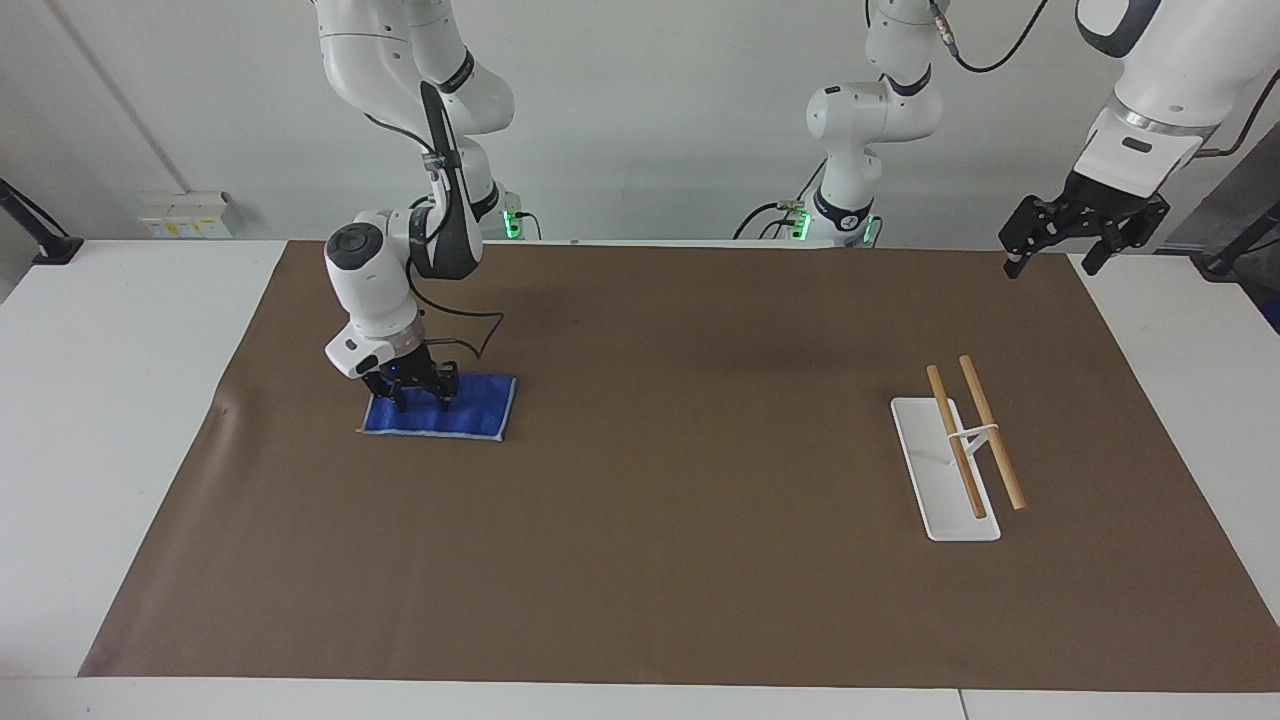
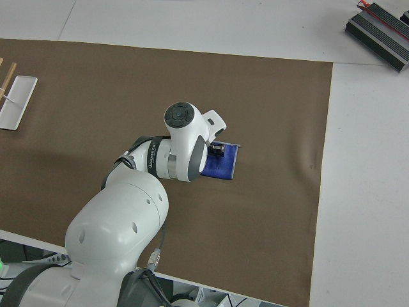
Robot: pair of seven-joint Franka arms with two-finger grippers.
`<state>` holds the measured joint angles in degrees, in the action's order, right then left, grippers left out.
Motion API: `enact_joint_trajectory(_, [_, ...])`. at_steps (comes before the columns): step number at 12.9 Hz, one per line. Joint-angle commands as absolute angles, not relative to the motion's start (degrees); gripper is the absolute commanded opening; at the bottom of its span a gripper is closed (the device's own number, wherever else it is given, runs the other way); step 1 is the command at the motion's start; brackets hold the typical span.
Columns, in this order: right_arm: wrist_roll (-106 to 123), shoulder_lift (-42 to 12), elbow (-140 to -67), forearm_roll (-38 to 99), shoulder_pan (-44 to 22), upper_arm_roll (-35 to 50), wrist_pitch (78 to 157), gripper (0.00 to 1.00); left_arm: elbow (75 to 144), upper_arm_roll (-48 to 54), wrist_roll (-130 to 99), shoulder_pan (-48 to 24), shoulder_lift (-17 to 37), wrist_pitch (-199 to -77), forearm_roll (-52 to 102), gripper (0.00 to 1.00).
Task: Right arm passes towel to left arm to hang
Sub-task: 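Grasp the blue towel edge with the right gripper and lift it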
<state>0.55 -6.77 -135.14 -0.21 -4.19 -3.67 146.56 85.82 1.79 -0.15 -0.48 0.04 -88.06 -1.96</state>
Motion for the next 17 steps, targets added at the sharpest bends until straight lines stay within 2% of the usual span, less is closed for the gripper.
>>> enact_joint_trajectory(1, [-0.26,-6.77,-135.27,0.61,-4.48,-3.34,147.39,0.00,87.80,1.93,0.09,-0.26,-1.67,-88.68,-2.81,1.00])
enact_joint_trajectory(5, [-2.37,-6.68,-133.43,0.62,-4.66,-3.16,145.91,0.00,87.80,1.93,0.09,-0.26,-1.67,-88.68,-2.81,1.00])
enact_joint_trajectory(10, [-6.85,-5.45,-122.98,3.24,-8.52,-2.46,134.75,0.00,87.80,1.93,0.09,-0.35,-1.67,-88.68,-2.81,1.00])
enact_joint_trajectory(17, [-6.68,-5.27,-112.25,15.52,-10.28,-0.88,131.22,0.00,87.80,1.93,0.09,-0.26,-1.67,-88.68,-2.81,1.00])
